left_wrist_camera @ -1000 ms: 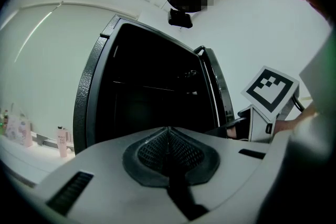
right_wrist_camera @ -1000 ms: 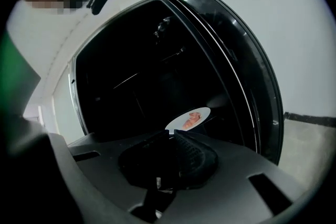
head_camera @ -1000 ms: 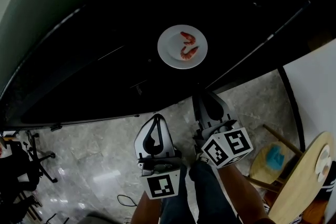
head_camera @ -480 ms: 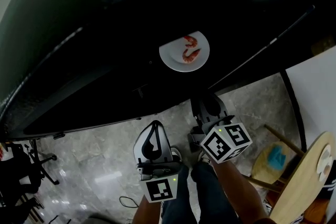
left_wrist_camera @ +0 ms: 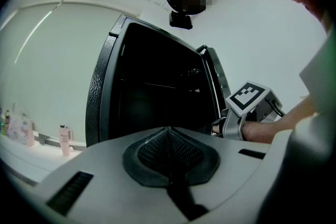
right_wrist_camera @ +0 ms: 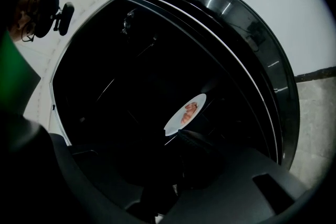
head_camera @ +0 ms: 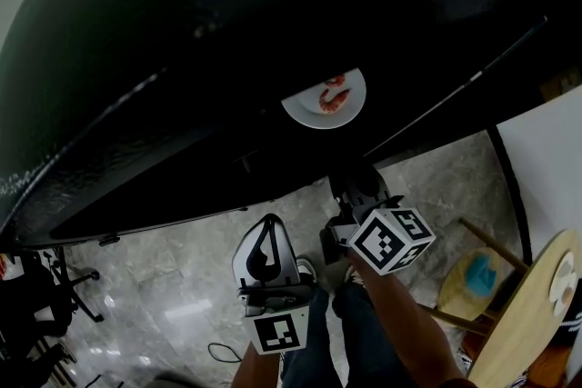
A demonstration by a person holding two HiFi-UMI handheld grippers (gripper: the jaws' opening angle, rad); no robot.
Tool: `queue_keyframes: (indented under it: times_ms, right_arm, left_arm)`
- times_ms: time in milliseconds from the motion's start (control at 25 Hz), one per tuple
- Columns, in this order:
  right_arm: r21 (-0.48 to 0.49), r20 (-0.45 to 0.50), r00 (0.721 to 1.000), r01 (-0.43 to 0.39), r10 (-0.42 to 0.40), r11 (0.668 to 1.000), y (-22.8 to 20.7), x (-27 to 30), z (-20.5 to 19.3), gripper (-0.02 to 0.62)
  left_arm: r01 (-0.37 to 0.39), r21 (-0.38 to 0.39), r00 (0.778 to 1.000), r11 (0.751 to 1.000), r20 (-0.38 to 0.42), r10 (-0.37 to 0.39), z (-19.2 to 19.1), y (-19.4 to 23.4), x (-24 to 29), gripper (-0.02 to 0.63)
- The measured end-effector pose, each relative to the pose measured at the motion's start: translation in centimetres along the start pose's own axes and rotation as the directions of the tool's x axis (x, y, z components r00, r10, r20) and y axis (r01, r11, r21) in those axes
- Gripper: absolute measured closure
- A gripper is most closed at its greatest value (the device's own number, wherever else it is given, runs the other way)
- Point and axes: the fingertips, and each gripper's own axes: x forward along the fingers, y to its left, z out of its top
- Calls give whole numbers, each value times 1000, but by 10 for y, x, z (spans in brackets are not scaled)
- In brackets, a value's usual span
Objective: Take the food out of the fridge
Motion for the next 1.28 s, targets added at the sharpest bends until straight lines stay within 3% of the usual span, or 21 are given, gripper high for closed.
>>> queue_keyframes:
  times_ms: [440,720,1280]
  right_arm:
    - [176,16,1000,-2,-1,984,-10,17,6,502]
    - [361,34,999,-21,9,932,-24,23,1,495]
    - [514,97,994,-89,46,853,-25,36,12,485]
  left_arm:
    - [-2,1,1000,1000,4,2,1,1,1,594]
    - [5,2,1000,1000,-2,-5,-1,1,1,594]
    - [17,6,999,1000,-35,-17,-11,-2,0,594]
